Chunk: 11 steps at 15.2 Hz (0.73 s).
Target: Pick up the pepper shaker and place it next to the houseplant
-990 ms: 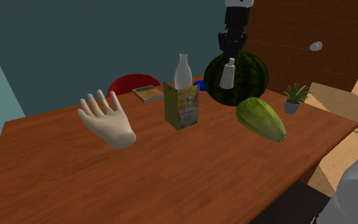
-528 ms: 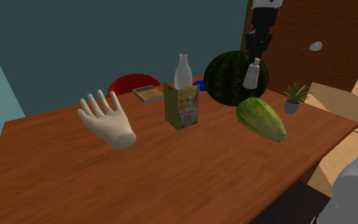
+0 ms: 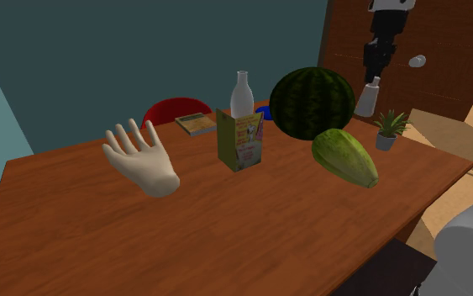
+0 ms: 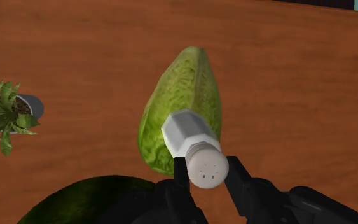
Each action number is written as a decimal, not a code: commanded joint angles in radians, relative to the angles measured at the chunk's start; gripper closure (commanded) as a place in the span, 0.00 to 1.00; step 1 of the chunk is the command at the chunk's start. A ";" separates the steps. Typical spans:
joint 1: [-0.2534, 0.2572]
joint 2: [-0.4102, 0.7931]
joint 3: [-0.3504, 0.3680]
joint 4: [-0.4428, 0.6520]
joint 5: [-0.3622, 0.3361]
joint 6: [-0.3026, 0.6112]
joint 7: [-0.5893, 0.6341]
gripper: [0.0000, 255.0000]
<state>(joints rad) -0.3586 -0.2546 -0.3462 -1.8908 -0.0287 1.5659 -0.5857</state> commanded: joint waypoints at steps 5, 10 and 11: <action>-0.055 0.022 -0.096 0.042 -0.026 -0.020 -0.151 1.00; -0.057 0.013 -0.097 -0.035 -0.031 0.048 -0.150 1.00; -0.058 0.012 -0.098 -0.050 -0.031 0.062 -0.150 1.00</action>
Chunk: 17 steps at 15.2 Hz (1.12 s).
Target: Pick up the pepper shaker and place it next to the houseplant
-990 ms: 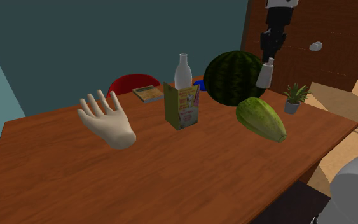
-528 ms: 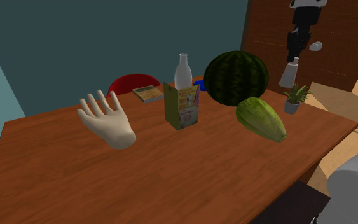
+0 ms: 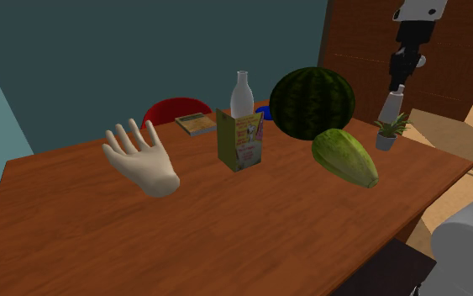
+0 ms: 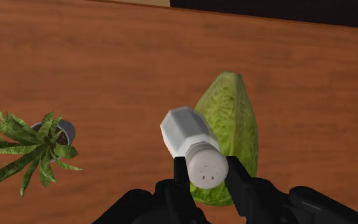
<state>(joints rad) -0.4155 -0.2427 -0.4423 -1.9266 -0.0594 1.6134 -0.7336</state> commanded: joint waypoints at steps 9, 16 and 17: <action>-0.005 0.000 -0.008 -0.134 -0.004 0.135 -0.004 1.00; -0.007 0.014 -0.016 -0.216 -0.002 0.229 -0.010 1.00; -0.007 0.016 -0.017 -0.227 -0.002 0.243 -0.011 1.00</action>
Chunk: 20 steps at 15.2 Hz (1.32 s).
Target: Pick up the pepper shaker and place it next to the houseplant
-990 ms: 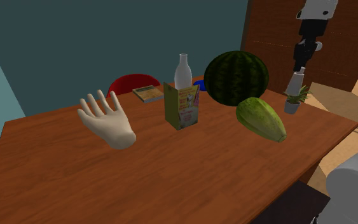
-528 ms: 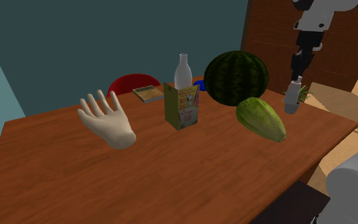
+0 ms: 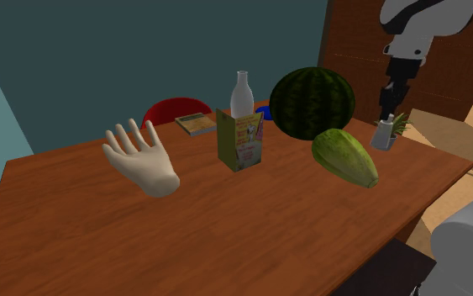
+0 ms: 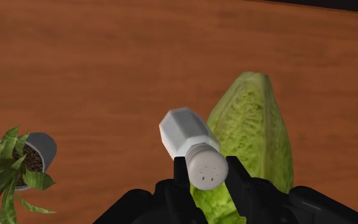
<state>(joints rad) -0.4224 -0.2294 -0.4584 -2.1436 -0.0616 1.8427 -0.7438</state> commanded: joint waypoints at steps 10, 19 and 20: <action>-0.001 0.046 -0.015 -0.108 0.014 0.150 -0.018 1.00; 0.001 0.104 -0.028 -0.176 0.038 0.271 -0.042 1.00; 0.001 0.104 -0.028 -0.176 0.038 0.271 -0.042 1.00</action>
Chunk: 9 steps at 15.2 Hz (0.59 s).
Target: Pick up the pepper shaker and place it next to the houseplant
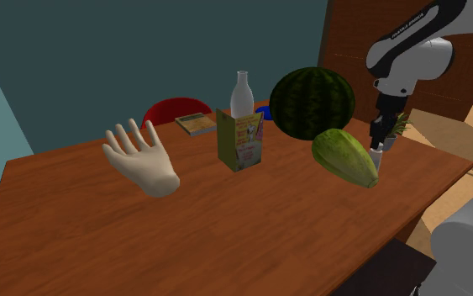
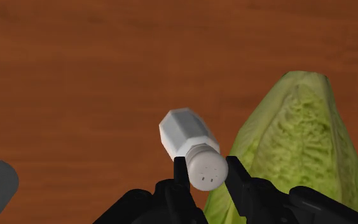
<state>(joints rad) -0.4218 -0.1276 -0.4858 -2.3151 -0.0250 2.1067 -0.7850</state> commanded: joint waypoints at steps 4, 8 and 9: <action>0.000 0.002 0.000 -0.004 0.001 0.007 -0.001 1.00; 0.000 0.002 0.000 -0.004 0.001 0.007 -0.001 0.00; 0.000 0.002 0.000 -0.004 0.001 0.007 -0.001 0.00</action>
<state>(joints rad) -0.4216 -0.1260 -0.4861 -2.3191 -0.0240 2.1134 -0.7856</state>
